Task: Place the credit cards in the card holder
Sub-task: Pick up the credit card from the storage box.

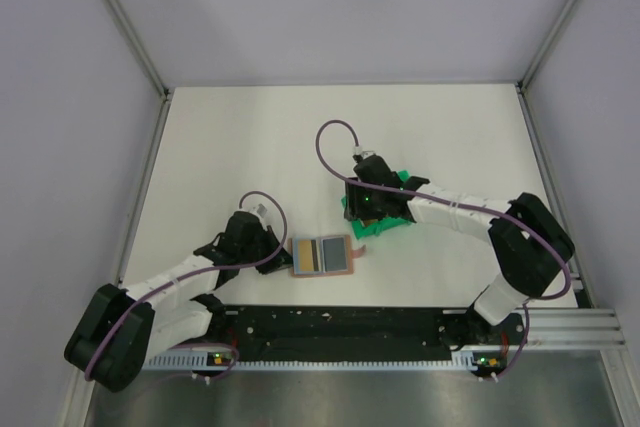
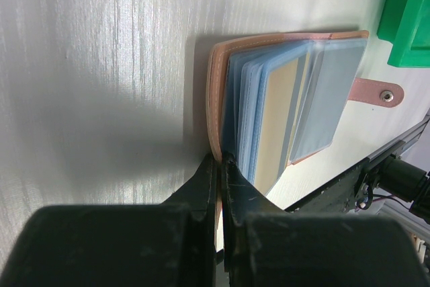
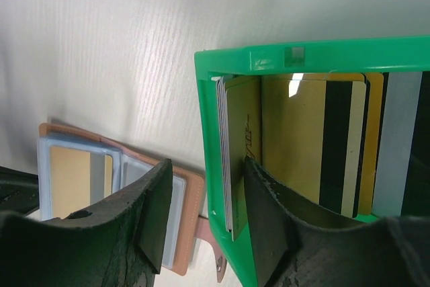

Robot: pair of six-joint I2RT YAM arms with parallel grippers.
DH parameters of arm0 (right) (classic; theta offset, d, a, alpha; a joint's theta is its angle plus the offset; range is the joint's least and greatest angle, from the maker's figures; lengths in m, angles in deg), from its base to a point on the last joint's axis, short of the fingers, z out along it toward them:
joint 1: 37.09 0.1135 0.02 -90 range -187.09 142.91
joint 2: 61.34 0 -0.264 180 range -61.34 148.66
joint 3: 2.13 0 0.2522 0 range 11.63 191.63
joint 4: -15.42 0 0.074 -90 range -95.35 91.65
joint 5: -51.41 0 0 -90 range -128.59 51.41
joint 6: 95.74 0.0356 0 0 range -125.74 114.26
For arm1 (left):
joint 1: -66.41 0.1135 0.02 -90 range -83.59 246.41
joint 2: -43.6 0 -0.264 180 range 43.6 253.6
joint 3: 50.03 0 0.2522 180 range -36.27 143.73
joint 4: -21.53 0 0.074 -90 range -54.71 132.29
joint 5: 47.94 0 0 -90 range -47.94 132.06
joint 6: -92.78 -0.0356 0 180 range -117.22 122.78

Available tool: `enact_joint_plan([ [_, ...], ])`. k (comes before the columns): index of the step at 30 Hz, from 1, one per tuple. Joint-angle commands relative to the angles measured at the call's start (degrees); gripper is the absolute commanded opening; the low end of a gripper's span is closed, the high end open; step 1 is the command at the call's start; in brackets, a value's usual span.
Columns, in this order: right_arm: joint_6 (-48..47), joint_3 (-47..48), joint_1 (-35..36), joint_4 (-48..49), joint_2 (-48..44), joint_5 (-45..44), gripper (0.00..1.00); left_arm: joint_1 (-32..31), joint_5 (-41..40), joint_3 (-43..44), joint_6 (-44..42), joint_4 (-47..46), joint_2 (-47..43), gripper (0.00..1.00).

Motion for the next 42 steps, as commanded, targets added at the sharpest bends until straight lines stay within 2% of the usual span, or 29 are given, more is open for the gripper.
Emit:
enact_joint_plan([
  [1, -0.19, 1.87, -0.35, 0.81, -3.28, 0.29, 0.46, -0.13, -2.00, -0.35, -1.65, 1.26, 0.94, 0.00],
  [14, -0.01, 1.52, -0.44, 0.63, -4.34, -0.77, 0.43, -0.13, -1.74, -0.62, -1.47, 0.64, 1.21, 0.00],
  [25, 0.69, 1.25, -0.61, 0.19, -4.60, -1.47, 0.34, -0.22, -1.56, -0.53, -1.38, 0.64, 1.30, 0.00],
  [37, 0.86, 0.99, -1.05, 0.02, -5.56, -2.09, 0.22, -0.05, -1.47, -0.35, -1.21, 0.38, 1.65, 0.00],
  [42, 0.95, 0.55, -1.23, 0.02, -5.92, -2.79, 0.08, -0.05, -1.30, -0.27, -1.30, -0.06, 2.17, 0.00],
])
